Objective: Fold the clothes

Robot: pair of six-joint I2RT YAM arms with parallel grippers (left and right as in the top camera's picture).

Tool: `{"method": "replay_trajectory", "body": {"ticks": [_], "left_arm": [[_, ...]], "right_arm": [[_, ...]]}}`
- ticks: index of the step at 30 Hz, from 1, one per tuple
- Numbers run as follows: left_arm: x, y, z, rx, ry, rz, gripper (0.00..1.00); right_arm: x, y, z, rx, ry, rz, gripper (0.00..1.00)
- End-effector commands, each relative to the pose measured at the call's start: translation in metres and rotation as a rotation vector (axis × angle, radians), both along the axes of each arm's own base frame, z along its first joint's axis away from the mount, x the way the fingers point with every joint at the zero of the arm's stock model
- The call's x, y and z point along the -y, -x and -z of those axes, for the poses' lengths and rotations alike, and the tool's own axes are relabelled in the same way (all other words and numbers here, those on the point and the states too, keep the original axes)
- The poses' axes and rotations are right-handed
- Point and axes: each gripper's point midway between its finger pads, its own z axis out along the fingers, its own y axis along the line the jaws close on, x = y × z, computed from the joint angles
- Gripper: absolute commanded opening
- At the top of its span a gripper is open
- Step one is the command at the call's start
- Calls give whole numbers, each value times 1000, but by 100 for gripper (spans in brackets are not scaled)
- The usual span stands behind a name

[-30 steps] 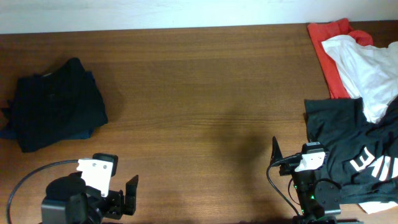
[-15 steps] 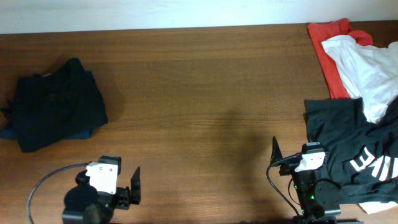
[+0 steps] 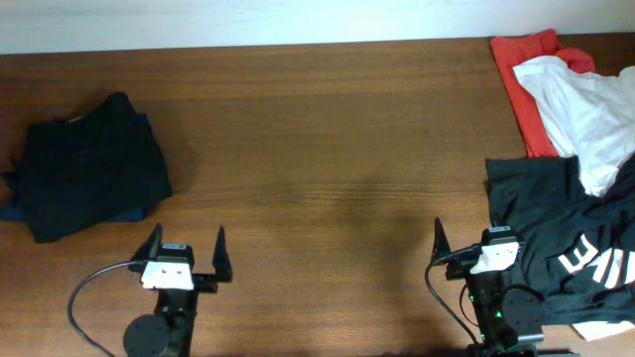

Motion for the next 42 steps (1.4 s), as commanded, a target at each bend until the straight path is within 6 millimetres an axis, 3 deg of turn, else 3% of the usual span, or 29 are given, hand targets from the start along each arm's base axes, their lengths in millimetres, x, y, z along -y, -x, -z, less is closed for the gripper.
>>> {"method": "replay_trajectory", "body": {"ticks": [1, 5, 9, 12, 42], "left_arm": [[-10, -6, -5, 126, -31, -61, 99], [-9, -9, 5, 118, -62, -62, 99], [-6, -9, 50, -64, -87, -36, 99], [5, -9, 51, -64, -85, 28, 99], [5, -9, 51, -65, -85, 28, 99]], "right_arm": [[0, 0, 1, 1, 2, -2, 99], [0, 0, 1, 1, 2, -2, 99], [0, 0, 1, 1, 2, -2, 99], [0, 0, 1, 1, 2, -2, 99], [0, 0, 1, 1, 2, -2, 99]]}}
